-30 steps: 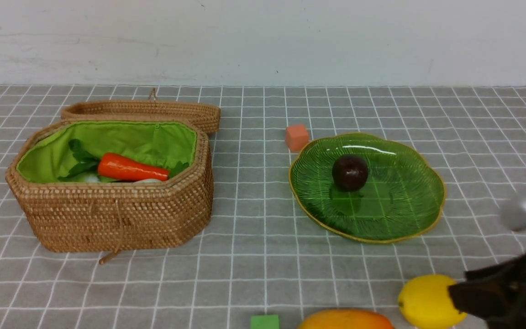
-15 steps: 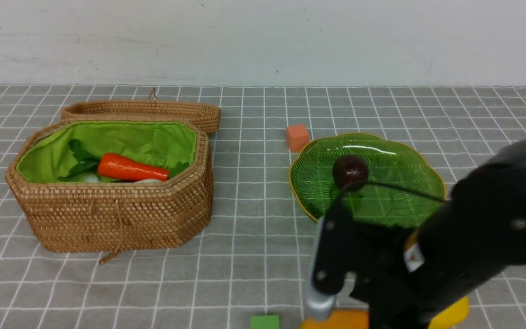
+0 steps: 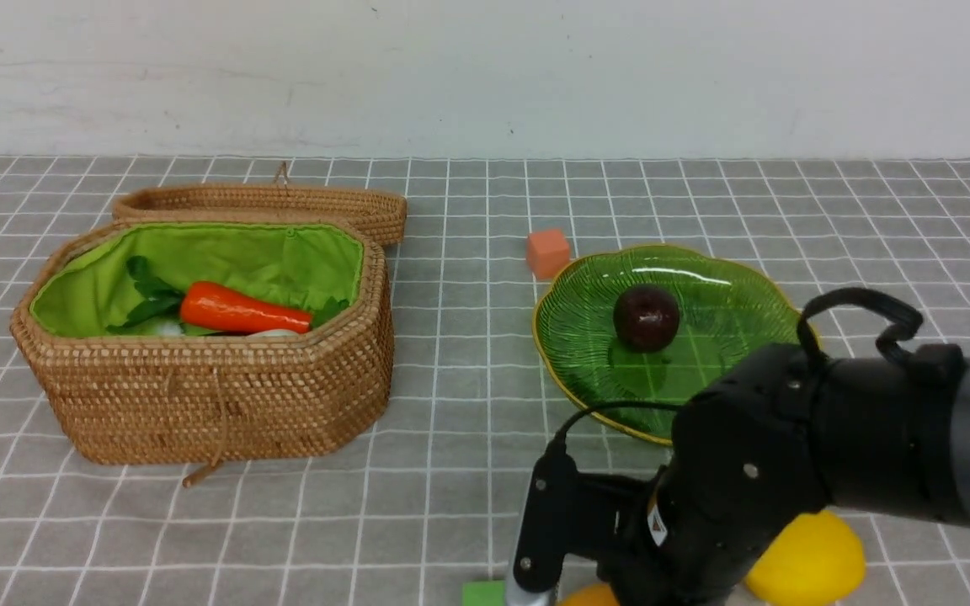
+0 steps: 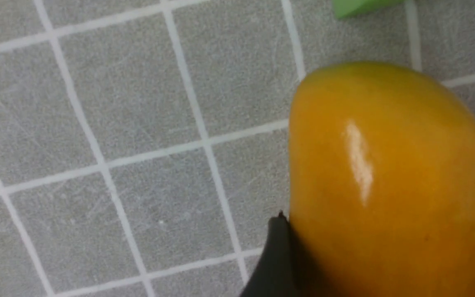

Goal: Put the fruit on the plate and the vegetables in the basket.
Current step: Use the right arm to grab a mango and put it into the right plate

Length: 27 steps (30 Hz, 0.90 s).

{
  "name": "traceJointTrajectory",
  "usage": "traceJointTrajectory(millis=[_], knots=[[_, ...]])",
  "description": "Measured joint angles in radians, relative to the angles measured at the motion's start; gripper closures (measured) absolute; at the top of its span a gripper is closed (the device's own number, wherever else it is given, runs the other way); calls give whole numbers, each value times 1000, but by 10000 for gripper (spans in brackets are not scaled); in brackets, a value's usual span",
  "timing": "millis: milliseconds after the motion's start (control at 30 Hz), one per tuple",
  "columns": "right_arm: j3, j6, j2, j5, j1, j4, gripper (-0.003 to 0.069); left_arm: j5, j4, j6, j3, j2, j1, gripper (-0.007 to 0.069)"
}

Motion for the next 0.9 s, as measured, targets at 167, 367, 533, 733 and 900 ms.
traceJointTrajectory(millis=[167, 367, 533, 733, 900], knots=[[-69, 0, 4, 70, -32, 45, 69, 0, 0, 0, 0, 0, 0, 522], [-235, 21, 9, 110, -187, 179, 69, 0, 1, 0, 0, 0, 0, 522], [-336, 94, 11, -16, -356, 242, 69, 0, 1, 0, 0, 0, 0, 522], [-353, 130, 74, -207, -494, 247, 69, 0, 2, 0, 0, 0, 0, 512], [-353, 130, 132, -231, -487, 251, 69, 0, 2, 0, 0, 0, 0, 508]])
